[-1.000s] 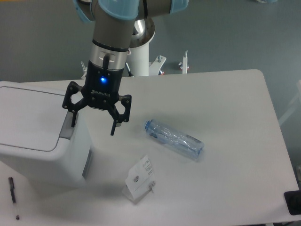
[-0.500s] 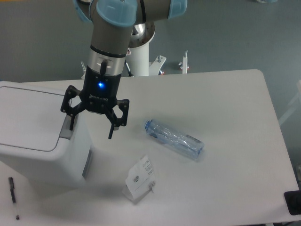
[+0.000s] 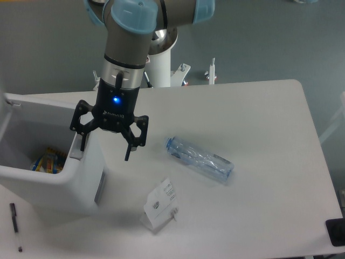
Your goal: Open the trash can
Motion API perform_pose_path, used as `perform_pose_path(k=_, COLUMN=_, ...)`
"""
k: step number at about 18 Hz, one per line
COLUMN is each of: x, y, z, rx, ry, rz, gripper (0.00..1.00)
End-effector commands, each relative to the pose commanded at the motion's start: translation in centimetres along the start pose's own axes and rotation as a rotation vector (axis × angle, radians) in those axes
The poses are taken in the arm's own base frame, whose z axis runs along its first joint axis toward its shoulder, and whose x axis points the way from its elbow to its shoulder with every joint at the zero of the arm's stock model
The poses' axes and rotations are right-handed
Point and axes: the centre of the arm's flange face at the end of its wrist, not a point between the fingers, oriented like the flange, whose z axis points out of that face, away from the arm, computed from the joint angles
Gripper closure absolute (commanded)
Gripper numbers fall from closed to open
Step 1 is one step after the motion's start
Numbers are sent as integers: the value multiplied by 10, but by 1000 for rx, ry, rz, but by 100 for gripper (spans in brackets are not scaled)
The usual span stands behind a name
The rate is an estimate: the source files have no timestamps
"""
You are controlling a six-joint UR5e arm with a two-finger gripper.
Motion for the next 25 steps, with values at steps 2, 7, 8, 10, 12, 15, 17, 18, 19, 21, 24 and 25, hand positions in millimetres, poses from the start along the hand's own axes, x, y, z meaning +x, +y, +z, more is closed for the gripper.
perform_pose_path(k=2, x=0, y=0, z=0, rx=0, ry=0, rz=-2, gripper=0)
perform_pose_path(k=7, x=1, y=-3, z=-3, rx=7, ry=-2, rz=2, gripper=0)
perform_pose_path(k=8, x=1, y=-4, z=-3, rx=8, ry=-2, rz=4, gripper=0)
perform_pose_path(k=10, x=1, y=-5, z=-4, rx=11, ry=-3, rz=5, gripper=0)
perform_pose_path(k=12, x=1, y=-7, z=-6, rx=14, ry=-5, rz=7, gripper=0)
perform_pose_path(k=15, x=-6, y=-11, z=-3, rx=15, ry=-12, rz=2, gripper=0)
perform_pose_path(k=17, x=-12, y=-17, z=-5, rx=25, ry=-18, rz=1, gripper=0)
perform_pose_path(k=18, x=-14, y=-20, z=-4, rx=27, ry=-20, rz=1, gripper=0)
perform_pose_path(k=19, x=-20, y=-24, z=-5, rx=33, ry=-25, rz=-3, gripper=0)
perform_pose_path(k=21, x=-39, y=-28, z=-8, rx=36, ry=-63, rz=-12, gripper=0)
perform_pose_path(k=24, x=-77, y=-23, z=10, rx=-12, ry=-135, rz=-8, gripper=0)
perform_pose_path(k=25, x=-96, y=-15, z=12, rx=-29, ry=-169, rz=-23, gripper=0)
